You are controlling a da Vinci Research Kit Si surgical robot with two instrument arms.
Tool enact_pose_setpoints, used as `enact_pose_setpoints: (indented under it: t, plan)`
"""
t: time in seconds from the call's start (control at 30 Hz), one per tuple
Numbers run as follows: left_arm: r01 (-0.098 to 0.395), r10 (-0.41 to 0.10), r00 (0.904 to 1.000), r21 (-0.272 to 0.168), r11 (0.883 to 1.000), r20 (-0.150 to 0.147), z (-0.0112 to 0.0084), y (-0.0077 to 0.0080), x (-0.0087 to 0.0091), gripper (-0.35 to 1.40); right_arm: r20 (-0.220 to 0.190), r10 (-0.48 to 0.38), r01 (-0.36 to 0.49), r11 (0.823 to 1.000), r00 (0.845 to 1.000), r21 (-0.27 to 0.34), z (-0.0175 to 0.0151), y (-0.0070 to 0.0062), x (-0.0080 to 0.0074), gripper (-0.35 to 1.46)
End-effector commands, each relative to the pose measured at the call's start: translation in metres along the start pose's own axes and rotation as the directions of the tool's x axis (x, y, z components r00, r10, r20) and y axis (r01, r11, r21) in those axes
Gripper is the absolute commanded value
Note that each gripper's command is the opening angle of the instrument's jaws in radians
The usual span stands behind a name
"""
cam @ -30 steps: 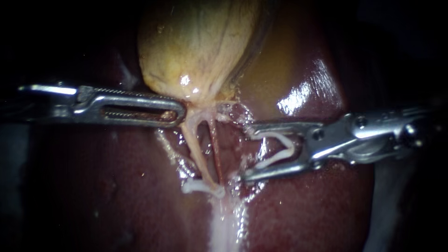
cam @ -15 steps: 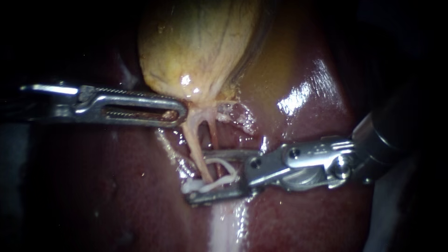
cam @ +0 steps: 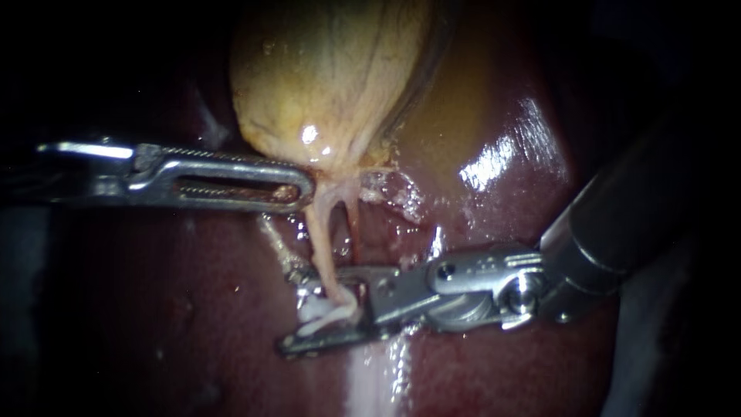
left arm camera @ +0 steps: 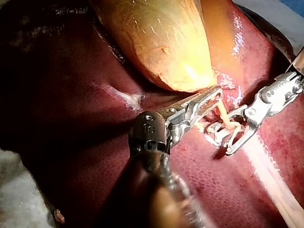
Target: Clipping second clip left tube
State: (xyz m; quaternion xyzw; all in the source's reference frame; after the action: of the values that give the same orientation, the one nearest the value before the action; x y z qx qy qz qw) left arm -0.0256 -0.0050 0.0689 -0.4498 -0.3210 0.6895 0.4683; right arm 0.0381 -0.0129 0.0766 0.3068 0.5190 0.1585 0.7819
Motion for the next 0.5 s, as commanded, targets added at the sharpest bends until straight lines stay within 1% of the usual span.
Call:
enact_pose_setpoints:
  t: [0.03,0.17,0.23,0.33,0.4,0.5]
  plan:
    - [0.0,0.0,1.0,0.0,1.0,0.0,0.0,0.0,0.0,-0.35,0.0,0.005,-0.005,1.0,1.0,-0.001,-0.0001,0.0001,-0.0001,0.48]
    - [0.0,0.0,1.0,0.0,1.0,0.0,0.0,-0.0001,0.0,-0.35,-0.002,0.041,-0.041,0.999,0.999,0.0,-0.0006,0.0004,-0.0002,0.39]
    - [0.0,0.0,1.0,0.0,1.0,0.0,0.0001,-0.0001,0.0,-0.35,-0.004,0.065,-0.065,0.998,0.998,-0.005,-0.0009,0.0006,-0.0003,0.28]
    - [0.0,0.0,1.0,0.0,1.0,0.0,0.0001,-0.0002,0.0,-0.35,-0.001,0.099,-0.099,0.995,0.995,0.003,-0.0013,0.0006,-0.0005,-0.01]
    - [0.0,0.0,1.0,0.0,1.0,0.0,0.0001,-0.0002,0.0,-0.35,0.02,0.123,-0.123,0.992,0.992,0.019,-0.0016,0.0005,-0.0006,-0.35]
    - [0.0,0.0,1.0,0.0,1.0,0.0,0.0001,-0.0002,0.0,-0.35,0.036,0.148,-0.148,0.989,0.988,0.014,-0.0017,0.0006,-0.0007,-0.35]
